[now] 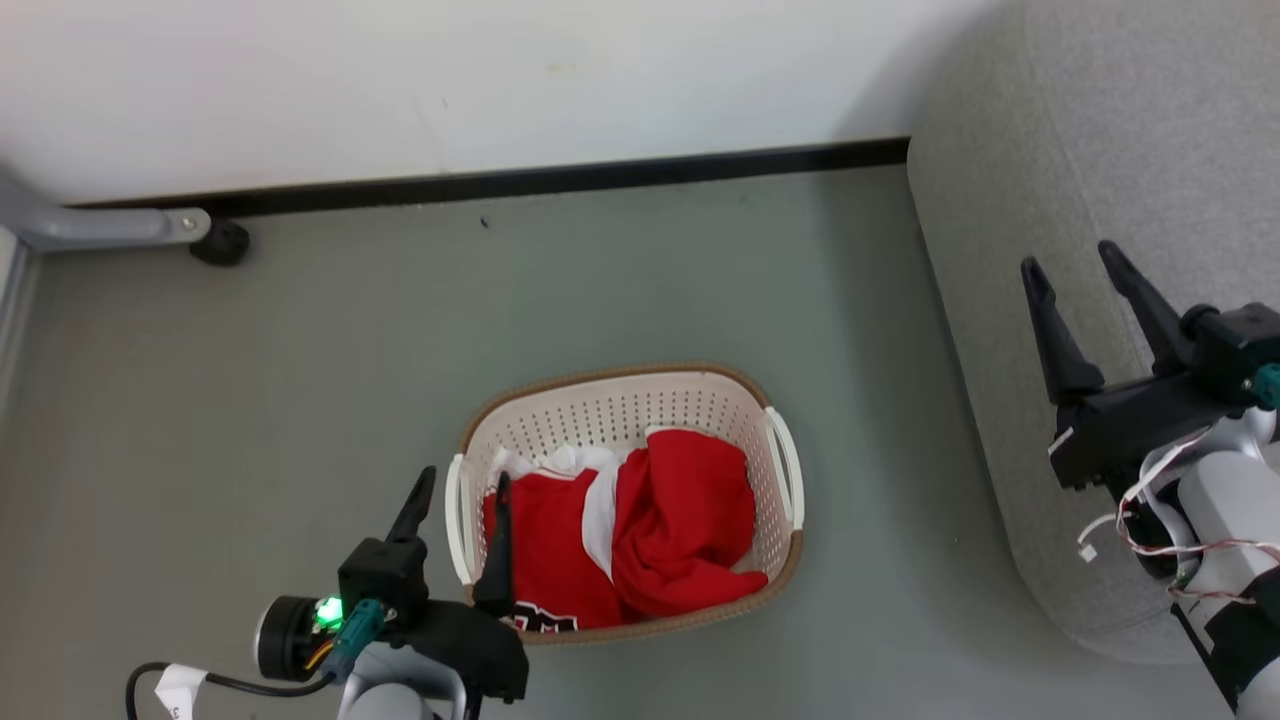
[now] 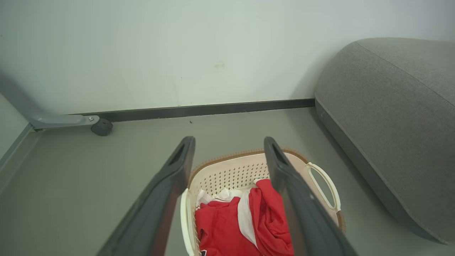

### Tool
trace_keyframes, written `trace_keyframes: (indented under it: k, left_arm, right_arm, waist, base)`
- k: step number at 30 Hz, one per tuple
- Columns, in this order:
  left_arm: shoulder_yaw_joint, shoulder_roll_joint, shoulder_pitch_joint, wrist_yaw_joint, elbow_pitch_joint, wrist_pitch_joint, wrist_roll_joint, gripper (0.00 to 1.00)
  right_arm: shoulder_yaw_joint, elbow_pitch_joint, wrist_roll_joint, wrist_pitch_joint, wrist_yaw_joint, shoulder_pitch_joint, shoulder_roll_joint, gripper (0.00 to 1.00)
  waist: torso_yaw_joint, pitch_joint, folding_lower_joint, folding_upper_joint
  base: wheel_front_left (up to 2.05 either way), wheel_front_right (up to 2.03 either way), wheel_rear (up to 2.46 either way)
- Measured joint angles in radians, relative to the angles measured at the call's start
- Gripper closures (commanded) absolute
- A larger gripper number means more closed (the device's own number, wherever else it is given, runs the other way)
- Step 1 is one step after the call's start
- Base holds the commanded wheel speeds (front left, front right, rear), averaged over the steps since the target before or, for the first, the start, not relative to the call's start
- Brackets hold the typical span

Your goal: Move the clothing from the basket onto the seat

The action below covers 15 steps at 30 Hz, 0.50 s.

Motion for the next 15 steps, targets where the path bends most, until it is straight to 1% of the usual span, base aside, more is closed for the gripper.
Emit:
trace_keyframes:
  k: [4,7,13,15]
  left_arm:
    - [-0.080,0.000,-0.027,0.002,-0.013,0.000,-0.068,0.00]
    - [-0.134,0.000,-0.056,0.009,-0.021,0.000,-0.100,0.00]
    - [-0.208,0.000,-0.133,0.030,-0.022,0.000,-0.157,0.00]
    - [-0.227,0.000,-0.156,0.038,-0.020,0.000,-0.173,0.00]
  right_arm:
    - [-0.010,-0.026,-0.009,0.000,0.002,-0.036,-0.003,0.00]
    - [-0.016,-0.052,-0.016,0.000,0.006,-0.065,-0.003,0.00]
    - [-0.034,-0.093,-0.026,0.000,0.010,-0.123,-0.003,0.00]
    - [-0.039,-0.107,-0.027,0.000,0.016,-0.140,-0.003,0.00]
  waist:
    - [-0.005,0.053,0.0001,0.0000]
    - [-0.011,0.093,0.0001,0.0001]
    - [-0.024,0.177,0.0001,0.0000]
    - [-0.030,0.205,0.0001,0.0001]
  base:
    - [0.00,0.00,0.00]
    - [0.00,0.00,0.00]
    - [0.00,0.00,0.00]
    - [0.00,0.00,0.00]
